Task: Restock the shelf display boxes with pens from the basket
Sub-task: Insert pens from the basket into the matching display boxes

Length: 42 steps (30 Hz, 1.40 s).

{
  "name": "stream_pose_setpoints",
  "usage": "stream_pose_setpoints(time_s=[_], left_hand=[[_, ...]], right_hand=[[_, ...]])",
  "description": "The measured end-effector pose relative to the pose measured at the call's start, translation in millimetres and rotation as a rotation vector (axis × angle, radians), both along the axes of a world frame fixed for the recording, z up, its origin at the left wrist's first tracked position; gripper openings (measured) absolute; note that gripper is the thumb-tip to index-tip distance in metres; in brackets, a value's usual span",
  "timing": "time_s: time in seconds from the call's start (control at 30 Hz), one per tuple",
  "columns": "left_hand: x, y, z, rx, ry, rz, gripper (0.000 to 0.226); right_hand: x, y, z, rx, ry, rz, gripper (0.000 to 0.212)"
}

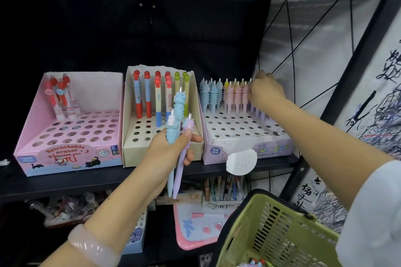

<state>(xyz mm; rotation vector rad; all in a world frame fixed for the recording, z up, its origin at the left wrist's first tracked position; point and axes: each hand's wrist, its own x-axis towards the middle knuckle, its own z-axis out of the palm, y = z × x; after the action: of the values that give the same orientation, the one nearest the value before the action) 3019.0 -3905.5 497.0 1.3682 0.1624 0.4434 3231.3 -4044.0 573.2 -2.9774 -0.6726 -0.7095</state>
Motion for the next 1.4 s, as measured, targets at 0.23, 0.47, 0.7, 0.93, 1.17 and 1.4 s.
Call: stream_pose_setpoints(time_s=[0.23, 0.47, 0.7, 0.93, 1.17, 1.4], left_hand=[[9.1, -20.1, 4.1, -0.036, -0.022, -0.015, 0.012], [14.9, -42.1, 9.4, -0.075, -0.014, 0.016, 0.014], [19.7, -50.3, 7.3, -0.016, 0.072, 0.023, 0.014], [17.3, -49.3, 4.8, 0.008, 0.069, 0.007, 0.013], [13.0, -42.1, 2.4, 0.003, 0.071, 0.031, 0.014], [11.3, -41.3, 1.8, -0.014, 0.076, 0.024, 0.013]], right_hand=[[-95.2, 7.5, -27.9, 0.680, 0.844, 0.587, 0.032], [-103.2, -18.5, -20.5, 1.025, 0.922, 0.706, 0.012], [-40.0, -56.1, 10.0, 0.940, 0.118, 0.326, 0.012], [-20.4, -57.4, 2.9, 0.602, -0.037, 0.151, 0.023], [-19.7, -59.4, 8.1, 0.533, -0.008, 0.153, 0.023], [-14.6, -64.8, -22.0, 0.324, 0.169, 0.054, 0.025]])
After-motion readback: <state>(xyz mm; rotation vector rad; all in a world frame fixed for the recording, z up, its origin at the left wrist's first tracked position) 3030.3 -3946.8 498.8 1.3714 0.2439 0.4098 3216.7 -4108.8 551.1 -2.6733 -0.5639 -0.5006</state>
